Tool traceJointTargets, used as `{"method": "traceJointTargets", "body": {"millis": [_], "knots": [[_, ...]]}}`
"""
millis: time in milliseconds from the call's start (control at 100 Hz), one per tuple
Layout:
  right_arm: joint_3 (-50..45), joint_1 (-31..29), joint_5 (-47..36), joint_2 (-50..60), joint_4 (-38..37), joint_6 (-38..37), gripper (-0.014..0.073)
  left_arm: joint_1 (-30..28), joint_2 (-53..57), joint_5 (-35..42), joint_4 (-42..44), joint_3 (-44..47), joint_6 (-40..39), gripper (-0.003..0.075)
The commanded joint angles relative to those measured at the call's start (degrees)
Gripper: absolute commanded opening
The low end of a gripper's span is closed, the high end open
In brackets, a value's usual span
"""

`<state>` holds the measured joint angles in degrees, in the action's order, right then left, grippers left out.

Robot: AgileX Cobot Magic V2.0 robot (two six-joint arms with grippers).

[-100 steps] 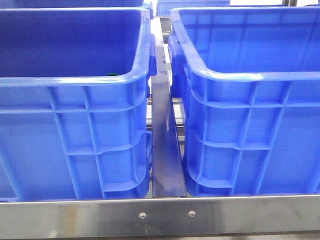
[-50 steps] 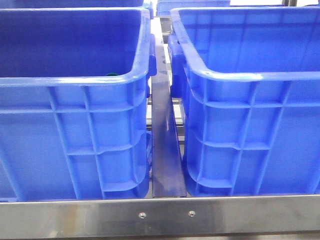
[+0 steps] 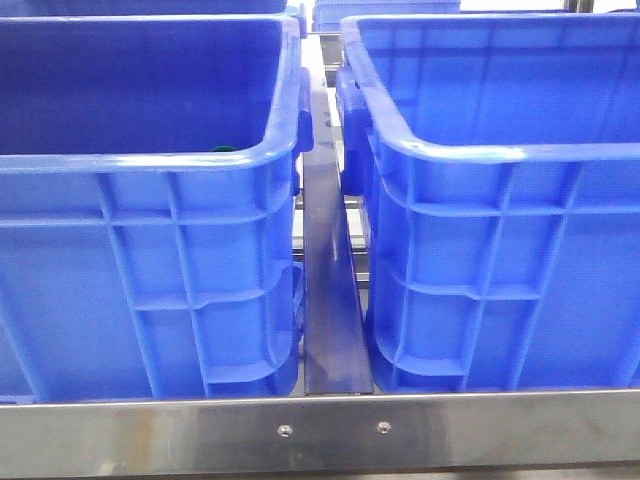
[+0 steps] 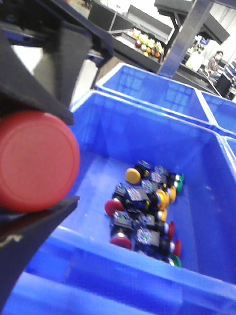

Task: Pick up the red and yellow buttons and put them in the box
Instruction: 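Carry the red button with the right gripper toward the empty bin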

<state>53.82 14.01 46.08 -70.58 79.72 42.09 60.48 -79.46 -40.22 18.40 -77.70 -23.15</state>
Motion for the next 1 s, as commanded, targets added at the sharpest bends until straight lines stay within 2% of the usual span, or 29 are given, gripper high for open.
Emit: {"method": "traceJointTargets", "body": {"millis": [0, 210, 480, 700, 990], "knots": [[2.1, 0.0, -0.9, 1.3, 3.4, 1.5, 0.0227, 0.5, 2.1, 3.5, 0.6, -1.7, -0.2, 0.0619], [2.1, -1.7, -6.8, 1.6, 3.4, 3.2, 0.0227, -1.3, 2.1, 3.2, 1.1, -1.7, -0.3, 0.0619], [2.1, -10.4, -5.6, 1.6, 3.4, 5.7, 0.0227, -9.0, 2.5, 0.5, 1.1, -1.5, -0.5, 0.0619], [2.1, -14.9, -3.7, 1.6, 3.3, 8.1, 0.0227, -19.1, 8.1, 1.8, 1.1, 5.4, -2.1, 0.0619], [2.1, -15.3, -6.8, 1.6, 3.3, 12.1, 0.0227, -35.8, 22.0, 5.4, 1.1, 18.0, -3.5, 0.0619]]}}
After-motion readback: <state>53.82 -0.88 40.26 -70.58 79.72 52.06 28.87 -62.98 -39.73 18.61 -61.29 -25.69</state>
